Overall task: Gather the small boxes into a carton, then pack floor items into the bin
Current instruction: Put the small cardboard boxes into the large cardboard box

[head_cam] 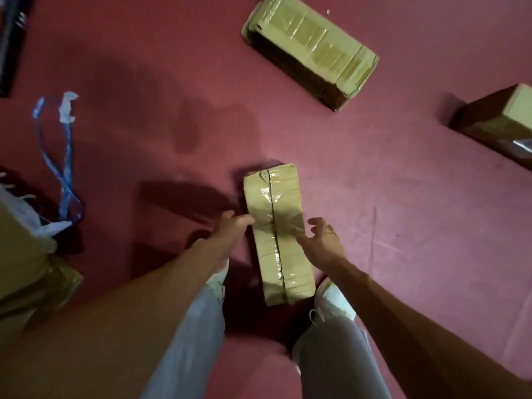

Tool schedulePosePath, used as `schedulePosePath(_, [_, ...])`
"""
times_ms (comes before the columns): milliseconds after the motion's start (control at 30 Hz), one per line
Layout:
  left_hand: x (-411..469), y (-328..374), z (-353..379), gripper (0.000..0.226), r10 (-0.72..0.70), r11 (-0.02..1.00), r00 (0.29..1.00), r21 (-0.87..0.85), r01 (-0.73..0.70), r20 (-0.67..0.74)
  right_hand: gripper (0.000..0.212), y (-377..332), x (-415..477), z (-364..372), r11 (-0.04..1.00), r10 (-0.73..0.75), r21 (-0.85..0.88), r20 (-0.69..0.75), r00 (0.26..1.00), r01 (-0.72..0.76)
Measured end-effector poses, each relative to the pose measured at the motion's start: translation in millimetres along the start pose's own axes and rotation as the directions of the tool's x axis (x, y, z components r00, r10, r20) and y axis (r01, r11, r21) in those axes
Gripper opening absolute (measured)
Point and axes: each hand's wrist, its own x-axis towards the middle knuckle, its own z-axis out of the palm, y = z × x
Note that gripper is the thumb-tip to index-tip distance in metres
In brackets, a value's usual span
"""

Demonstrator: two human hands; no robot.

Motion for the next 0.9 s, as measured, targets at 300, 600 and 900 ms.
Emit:
schedulePosePath(300, [24,-12,35,0.046,-0.121,0.964,0.989,-0.227,0.136,0.082,0.044,4,38,23,0.956,0.044,0.289,0.037,0.998,-0.053])
schedulePosePath(600, [-31,118,-55,0.067,0.107,0.994,0.986,0.040,-0.103,-0.130,0.032,-162,-7,-60,0.886,-0.118,0.460,0.096,0.988,0.061])
schedulePosePath(900, [-66,259,-118,0.070,0.206,0.964,0.943,-0.114,-0.242,-0.262,0.038,-296,5,-147,0.930,-0.264,0.292,0.106,0.959,0.224])
